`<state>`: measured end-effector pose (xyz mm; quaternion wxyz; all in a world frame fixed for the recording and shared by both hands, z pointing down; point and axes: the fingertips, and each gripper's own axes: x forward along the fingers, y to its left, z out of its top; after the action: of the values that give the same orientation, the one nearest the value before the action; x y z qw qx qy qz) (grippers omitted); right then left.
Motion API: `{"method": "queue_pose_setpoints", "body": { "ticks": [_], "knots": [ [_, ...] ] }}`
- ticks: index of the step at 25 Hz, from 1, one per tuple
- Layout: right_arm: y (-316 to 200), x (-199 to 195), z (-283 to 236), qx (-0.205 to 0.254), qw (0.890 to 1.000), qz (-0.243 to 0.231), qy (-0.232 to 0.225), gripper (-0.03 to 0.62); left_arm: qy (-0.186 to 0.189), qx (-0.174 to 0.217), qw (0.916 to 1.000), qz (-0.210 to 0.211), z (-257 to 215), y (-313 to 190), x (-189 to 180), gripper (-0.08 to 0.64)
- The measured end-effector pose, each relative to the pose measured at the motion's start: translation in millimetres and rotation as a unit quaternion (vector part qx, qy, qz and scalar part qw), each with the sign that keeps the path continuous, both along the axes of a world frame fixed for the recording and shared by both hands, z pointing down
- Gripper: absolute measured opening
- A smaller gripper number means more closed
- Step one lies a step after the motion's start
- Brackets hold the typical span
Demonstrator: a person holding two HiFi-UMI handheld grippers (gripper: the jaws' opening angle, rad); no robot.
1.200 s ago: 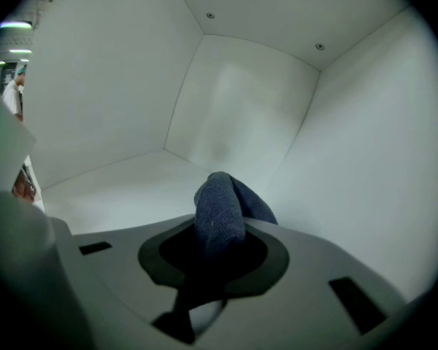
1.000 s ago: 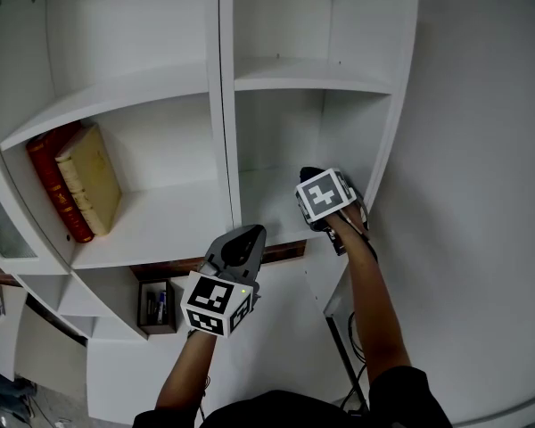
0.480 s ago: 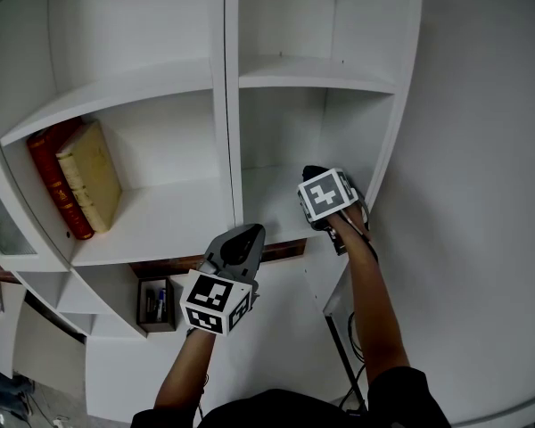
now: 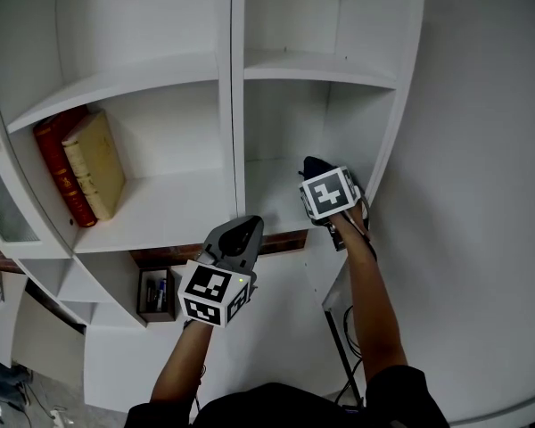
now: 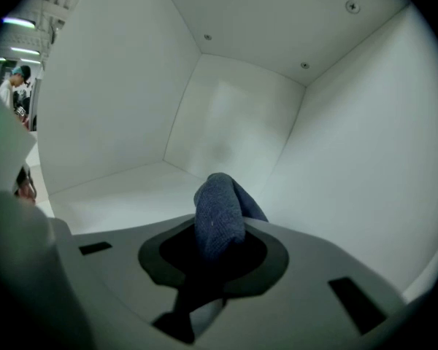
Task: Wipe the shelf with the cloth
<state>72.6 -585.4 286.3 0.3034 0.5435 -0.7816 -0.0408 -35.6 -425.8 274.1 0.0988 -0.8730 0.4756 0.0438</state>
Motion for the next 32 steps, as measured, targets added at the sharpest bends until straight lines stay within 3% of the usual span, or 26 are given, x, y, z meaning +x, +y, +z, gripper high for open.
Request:
{"method": "queue_pose_setpoints", "body": {
  "ticks": [10,20,32],
  "knots": [
    [62,-7,-33,0.038,0.996,-0.032,-0.079,0.089,0.006,-0.006,1.0,0.0,-2,34,-4,0.017],
    [124,-23,-42,0.051,0.982,-0.064,-0.169,0.089,0.002,-0.019,0.9996,0.019,5,72,-8,0.017],
    [189,-34,-36,0.119,0.968,-0.061,-0.214,0.087,0.022,-0.063,0.9975,0.023,34,102,-24,0.017]
  ]
}}
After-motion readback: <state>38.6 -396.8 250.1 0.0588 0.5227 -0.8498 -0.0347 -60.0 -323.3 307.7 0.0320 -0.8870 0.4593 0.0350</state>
